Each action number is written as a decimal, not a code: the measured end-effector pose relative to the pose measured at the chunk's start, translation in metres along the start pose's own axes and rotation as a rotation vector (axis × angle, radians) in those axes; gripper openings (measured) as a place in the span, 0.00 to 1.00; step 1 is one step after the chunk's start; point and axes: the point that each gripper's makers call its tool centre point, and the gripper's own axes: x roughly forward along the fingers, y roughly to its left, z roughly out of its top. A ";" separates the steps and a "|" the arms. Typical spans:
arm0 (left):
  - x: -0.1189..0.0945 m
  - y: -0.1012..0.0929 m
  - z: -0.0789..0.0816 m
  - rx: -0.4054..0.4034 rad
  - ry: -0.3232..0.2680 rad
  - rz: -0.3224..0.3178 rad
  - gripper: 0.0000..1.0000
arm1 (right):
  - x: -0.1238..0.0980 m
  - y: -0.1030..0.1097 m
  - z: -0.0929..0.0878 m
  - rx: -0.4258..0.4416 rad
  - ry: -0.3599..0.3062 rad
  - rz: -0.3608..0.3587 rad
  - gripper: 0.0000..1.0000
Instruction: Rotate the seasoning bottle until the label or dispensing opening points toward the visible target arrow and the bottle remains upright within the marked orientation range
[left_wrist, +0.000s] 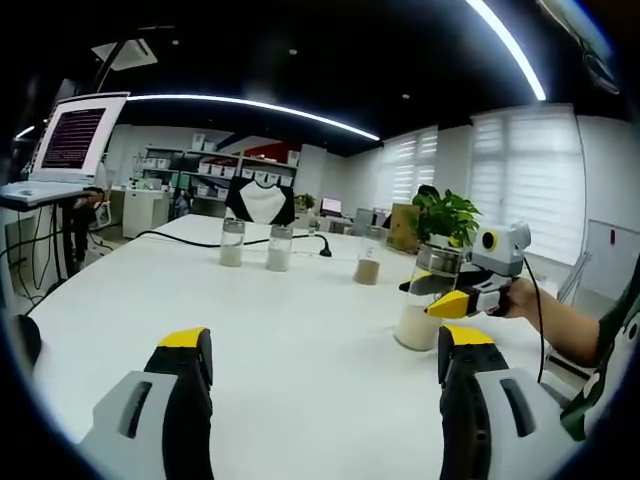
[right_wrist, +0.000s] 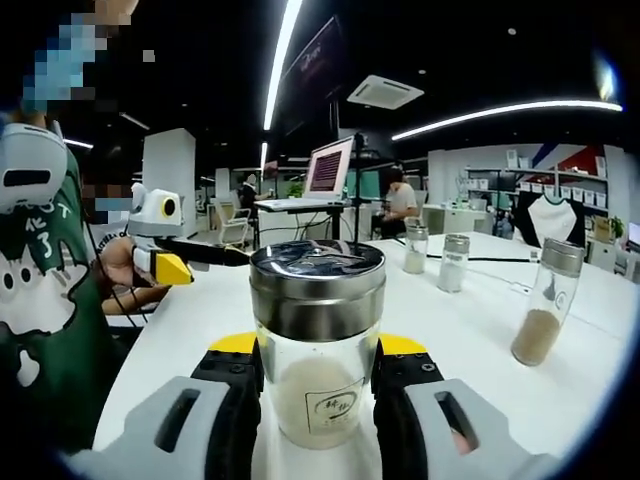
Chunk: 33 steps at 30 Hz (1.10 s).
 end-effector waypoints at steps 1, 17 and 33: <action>0.000 0.000 0.000 0.000 0.000 0.000 0.99 | 0.000 0.000 0.000 0.002 0.002 -0.005 0.41; 0.002 -0.004 -0.001 0.001 0.005 -0.011 0.99 | 0.000 -0.002 -0.002 0.047 0.037 -0.121 0.41; 0.001 -0.005 0.000 0.006 0.004 -0.010 0.99 | -0.001 -0.006 -0.005 0.080 0.079 -0.276 0.41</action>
